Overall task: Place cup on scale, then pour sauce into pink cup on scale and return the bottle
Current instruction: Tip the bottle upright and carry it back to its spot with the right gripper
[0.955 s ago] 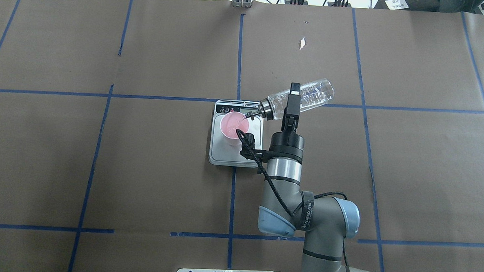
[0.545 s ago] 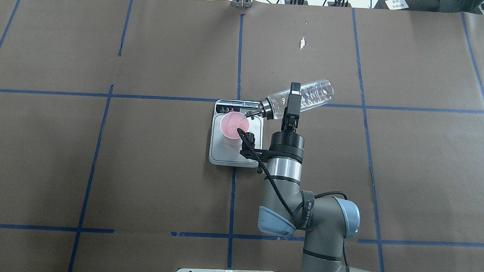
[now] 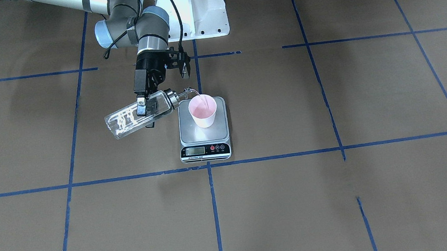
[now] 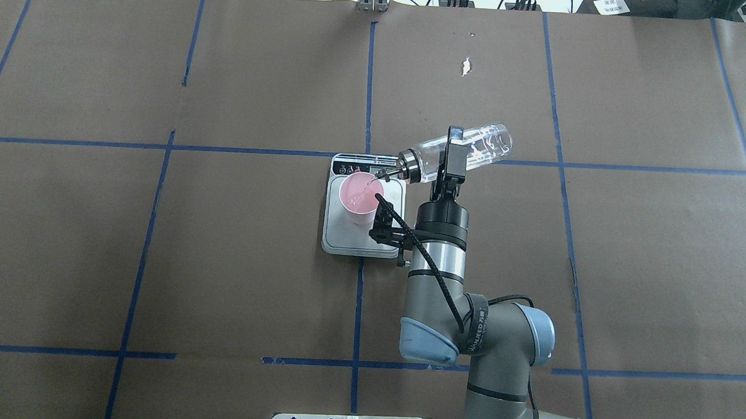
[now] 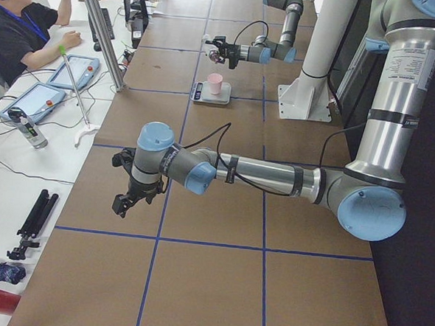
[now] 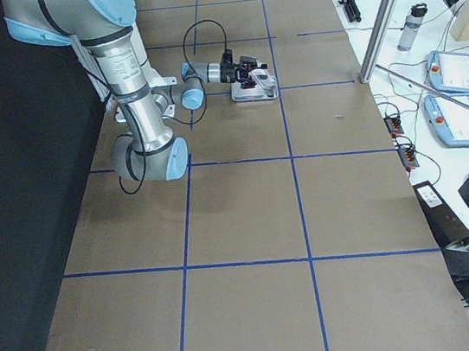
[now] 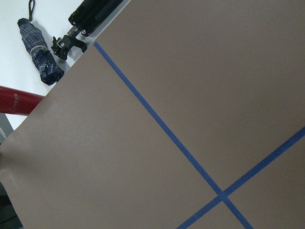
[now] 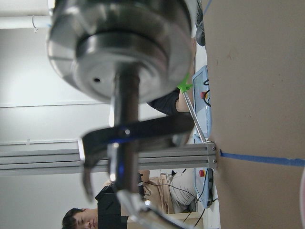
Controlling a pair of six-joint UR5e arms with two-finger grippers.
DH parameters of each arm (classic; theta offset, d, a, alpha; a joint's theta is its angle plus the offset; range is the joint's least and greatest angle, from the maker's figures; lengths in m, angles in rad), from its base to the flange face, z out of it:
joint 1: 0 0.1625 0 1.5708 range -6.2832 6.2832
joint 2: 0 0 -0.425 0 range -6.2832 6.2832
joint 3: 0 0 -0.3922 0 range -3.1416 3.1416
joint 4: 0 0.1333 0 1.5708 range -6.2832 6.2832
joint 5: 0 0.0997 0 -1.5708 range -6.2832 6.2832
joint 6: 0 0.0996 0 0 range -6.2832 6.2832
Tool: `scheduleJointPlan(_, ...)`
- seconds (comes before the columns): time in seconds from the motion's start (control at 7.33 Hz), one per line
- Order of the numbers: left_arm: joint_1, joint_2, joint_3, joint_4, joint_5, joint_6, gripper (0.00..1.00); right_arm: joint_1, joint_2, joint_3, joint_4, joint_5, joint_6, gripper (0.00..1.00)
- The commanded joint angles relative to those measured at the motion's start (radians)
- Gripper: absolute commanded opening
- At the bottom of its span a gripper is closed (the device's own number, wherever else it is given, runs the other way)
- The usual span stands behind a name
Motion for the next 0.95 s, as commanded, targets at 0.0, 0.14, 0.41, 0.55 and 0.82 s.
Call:
scheduleJointPlan(0.0, 0.0, -0.001, -0.001, 0.0, -0.002, 0.0, 1.0, 0.001, -0.001, 0.0, 0.055, 0.024, 0.009, 0.0)
scheduleJointPlan(0.14, 0.0, -0.004, -0.001, 0.0, 0.0, -0.002, 1.0, 0.001, 0.0, 0.001, 0.062, 0.043, 0.081, 0.0)
scheduleJointPlan(0.41, 0.0, -0.007, -0.004, 0.0, 0.0, -0.002, 1.0, 0.004, 0.007, 0.01, 0.087, 0.111, 0.255, 0.0)
scheduleJointPlan(0.55, 0.0, -0.009, -0.006, 0.001, -0.002, -0.002, 1.0, 0.009, 0.007, 0.018, 0.145, 0.161, 0.355, 0.0)
scheduleJointPlan(0.82, -0.003, -0.012, -0.012, 0.002, -0.002, -0.002, 1.0, 0.012, -0.038, 0.073, 0.163, 0.203, 0.537, 0.0)
